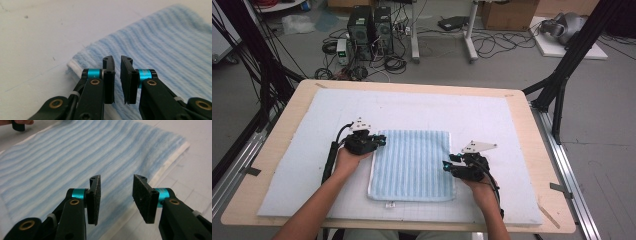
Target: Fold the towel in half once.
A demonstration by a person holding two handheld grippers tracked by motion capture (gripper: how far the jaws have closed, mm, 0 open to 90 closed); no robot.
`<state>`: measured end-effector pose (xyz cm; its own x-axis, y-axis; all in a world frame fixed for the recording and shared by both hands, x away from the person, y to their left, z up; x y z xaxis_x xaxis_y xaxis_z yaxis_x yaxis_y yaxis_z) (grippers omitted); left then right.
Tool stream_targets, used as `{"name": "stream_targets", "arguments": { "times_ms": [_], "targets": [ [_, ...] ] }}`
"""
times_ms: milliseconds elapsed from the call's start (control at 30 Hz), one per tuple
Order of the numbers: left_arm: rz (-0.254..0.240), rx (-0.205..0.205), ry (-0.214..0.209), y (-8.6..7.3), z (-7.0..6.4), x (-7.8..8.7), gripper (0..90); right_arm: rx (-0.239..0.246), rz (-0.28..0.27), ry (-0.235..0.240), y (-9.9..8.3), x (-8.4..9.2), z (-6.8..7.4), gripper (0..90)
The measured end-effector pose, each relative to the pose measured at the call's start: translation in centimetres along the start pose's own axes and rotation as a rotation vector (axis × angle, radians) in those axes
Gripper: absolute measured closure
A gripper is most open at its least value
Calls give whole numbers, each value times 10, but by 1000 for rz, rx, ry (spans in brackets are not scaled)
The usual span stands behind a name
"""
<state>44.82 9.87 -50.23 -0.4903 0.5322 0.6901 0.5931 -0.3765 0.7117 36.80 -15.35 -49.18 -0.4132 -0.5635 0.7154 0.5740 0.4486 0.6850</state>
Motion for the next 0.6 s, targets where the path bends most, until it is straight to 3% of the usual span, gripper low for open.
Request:
{"name": "stream_targets", "arguments": {
  "times_ms": [100, 200, 267, 333, 433, 600],
  "targets": [
    [29, 12, 40, 0, 5, -9, 829, -10, 8, -1, 7, -8, -8, 655],
    [21, -7, 87, 5, 8, -12, 839, 11, 28, -25, 15, -19, -17, 731],
    [32, -3, 89, 5, 9, -14, 839, 12, 56, -56, 19, -29, -25, 753],
    [28, -19, 118, 7, 13, -14, 835, 5, 73, -82, 23, -36, -33, 773],
    [29, -6, 131, 8, 17, -16, 842, -22, 79, -127, 28, -43, -49, 792],
    [30, 0, 135, 10, 22, -18, 845, -56, 74, -152, 33, -48, -62, 792]
  ]
}}
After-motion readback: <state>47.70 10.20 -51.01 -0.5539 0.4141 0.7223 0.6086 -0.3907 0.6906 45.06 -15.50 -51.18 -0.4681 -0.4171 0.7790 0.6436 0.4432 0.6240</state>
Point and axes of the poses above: each handheld gripper's, and its own axes: x roughly backward along the jaws, y roughly out of its top, z roughly to its left, the point moved 10 cm from there along -x, roughly forward along the jaws, and after that the axes turned 10 degrees about z, right-handed, at the moved point
